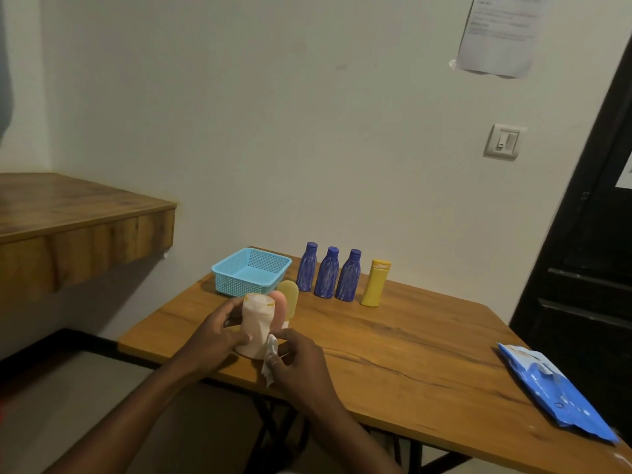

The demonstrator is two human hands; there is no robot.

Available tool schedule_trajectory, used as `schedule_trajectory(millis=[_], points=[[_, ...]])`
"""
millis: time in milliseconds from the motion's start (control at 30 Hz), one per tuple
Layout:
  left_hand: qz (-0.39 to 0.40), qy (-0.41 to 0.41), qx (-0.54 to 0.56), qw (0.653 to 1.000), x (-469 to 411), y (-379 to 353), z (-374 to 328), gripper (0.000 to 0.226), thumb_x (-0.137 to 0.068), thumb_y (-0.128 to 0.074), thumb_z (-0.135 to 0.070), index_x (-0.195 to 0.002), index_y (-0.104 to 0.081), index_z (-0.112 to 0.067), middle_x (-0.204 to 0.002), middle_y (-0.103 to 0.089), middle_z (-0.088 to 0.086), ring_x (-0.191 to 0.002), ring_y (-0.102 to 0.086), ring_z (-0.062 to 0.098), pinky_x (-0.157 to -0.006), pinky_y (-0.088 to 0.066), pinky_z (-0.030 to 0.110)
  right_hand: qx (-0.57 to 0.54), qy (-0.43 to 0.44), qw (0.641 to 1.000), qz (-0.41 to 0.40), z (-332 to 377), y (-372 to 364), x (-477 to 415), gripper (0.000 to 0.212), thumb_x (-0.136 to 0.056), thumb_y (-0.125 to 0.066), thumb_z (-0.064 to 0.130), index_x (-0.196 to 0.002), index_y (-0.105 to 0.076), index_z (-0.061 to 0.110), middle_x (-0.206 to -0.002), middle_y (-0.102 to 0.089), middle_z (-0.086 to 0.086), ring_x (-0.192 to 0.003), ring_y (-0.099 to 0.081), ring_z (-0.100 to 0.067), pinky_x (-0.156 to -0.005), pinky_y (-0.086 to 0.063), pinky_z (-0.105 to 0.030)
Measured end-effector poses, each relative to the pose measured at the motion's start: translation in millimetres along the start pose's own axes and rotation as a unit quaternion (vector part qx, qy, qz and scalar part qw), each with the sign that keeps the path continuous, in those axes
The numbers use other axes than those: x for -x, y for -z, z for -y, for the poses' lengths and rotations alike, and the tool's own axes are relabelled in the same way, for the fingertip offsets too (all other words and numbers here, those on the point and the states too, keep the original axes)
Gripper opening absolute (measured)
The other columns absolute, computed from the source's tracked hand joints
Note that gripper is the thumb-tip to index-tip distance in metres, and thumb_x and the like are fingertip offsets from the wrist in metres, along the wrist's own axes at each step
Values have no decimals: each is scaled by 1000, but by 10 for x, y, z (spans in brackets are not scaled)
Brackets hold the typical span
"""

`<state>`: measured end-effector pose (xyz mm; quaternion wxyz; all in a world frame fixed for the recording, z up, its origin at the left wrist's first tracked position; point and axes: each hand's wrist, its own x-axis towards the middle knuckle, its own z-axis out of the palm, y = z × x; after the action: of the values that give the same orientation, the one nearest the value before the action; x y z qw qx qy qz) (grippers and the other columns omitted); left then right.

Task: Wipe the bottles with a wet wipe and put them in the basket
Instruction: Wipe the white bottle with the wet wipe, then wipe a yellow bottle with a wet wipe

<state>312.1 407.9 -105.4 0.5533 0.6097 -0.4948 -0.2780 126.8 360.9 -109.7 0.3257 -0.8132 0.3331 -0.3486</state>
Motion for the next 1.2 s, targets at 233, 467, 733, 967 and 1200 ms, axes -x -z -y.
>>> schedule_trajectory(millis=[233,467,733,967,1200], points=[[-132,-121,-8,984,103,-88,-125,75,-77,-71,-28,-145,-39,-35,-147,-43,-6,-136,-42,14,-99,-47,28,-41,-26,997,-60,-51,275,-21,35,-94,-69,19,-127,-62,30,-100,-69,13,-82,-65,11,-59,-52,-11],[-139,-277,-66,948,180,-705,-716,37,-84,-60,-32,-120,-53,-34,-119,-54,-15,-117,-53,3,-84,-46,11,-96,-3,981,-168,-51,700,-15,25,-94,-66,14,-111,-66,32,-102,-69,17,-91,-64,6,-67,-52,-11],[-18,-270,-102,957,-284,-1592,-877,33,-91,-67,-13,-119,-58,-29,-117,-59,-9,-107,-59,-3,-90,-54,21,-106,-30,954,-280,-365,1399,-167,19,-98,-63,19,-114,-72,22,-100,-72,11,-90,-66,-6,-76,-58,-31],[88,-149,-194,966,-923,-2137,-653,54,-95,-67,-29,-144,-46,-18,-139,-52,4,-127,-53,16,-99,-46,30,-109,-130,932,-320,-1091,1890,-388,26,-92,-73,17,-118,-70,18,-101,-69,7,-96,-67,-15,-84,-62,-47],[105,-30,-180,977,-1442,-2589,-341,79,-97,-65,-37,-161,-22,-20,-165,-28,6,-147,-36,27,-114,-40,44,-92,-196,941,-261,-1749,1993,-760,20,-91,-73,11,-110,-71,17,-100,-72,-1,-97,-70,-22,-87,-61,-44]])
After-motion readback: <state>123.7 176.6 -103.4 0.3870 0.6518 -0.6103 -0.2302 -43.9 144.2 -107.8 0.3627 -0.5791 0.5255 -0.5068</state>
